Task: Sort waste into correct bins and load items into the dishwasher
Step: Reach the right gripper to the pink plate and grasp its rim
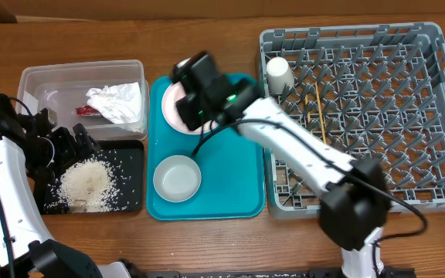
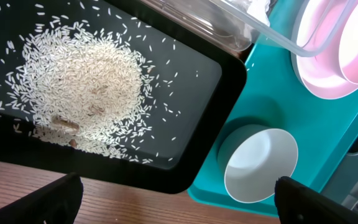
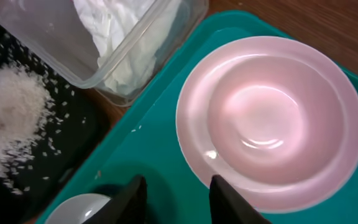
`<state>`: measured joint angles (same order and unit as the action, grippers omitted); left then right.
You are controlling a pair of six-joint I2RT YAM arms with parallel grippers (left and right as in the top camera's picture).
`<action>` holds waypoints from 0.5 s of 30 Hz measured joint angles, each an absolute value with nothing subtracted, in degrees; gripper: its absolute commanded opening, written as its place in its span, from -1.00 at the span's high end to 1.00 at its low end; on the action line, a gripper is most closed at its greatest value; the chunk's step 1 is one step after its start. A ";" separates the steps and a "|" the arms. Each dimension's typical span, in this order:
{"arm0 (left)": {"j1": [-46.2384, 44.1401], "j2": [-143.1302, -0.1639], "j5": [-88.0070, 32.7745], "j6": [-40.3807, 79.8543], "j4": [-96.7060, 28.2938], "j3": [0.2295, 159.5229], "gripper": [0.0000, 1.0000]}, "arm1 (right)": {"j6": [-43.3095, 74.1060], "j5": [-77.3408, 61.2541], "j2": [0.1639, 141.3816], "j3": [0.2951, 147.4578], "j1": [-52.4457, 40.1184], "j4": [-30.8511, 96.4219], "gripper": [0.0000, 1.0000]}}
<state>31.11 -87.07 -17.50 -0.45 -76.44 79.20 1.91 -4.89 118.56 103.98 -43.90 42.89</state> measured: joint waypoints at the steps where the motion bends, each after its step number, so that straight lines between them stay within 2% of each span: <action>1: 31.11 -87.07 -17.50 -0.43 -76.44 79.20 -1.00 | 0.54 -3.84 119.68 103.83 -44.60 41.87 0.26; 9: 31.11 -87.07 -17.50 -0.43 -76.47 79.20 -1.00 | -6.63 2.17 126.96 103.26 -45.19 33.17 0.15; 15: 31.11 -87.07 -17.52 -0.43 -76.47 79.20 -1.00 | -7.75 3.25 129.27 103.24 -43.86 30.83 0.16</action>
<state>31.11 -87.07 -17.52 -0.43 -76.47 79.20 -7.75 3.25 129.27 103.24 -43.86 30.83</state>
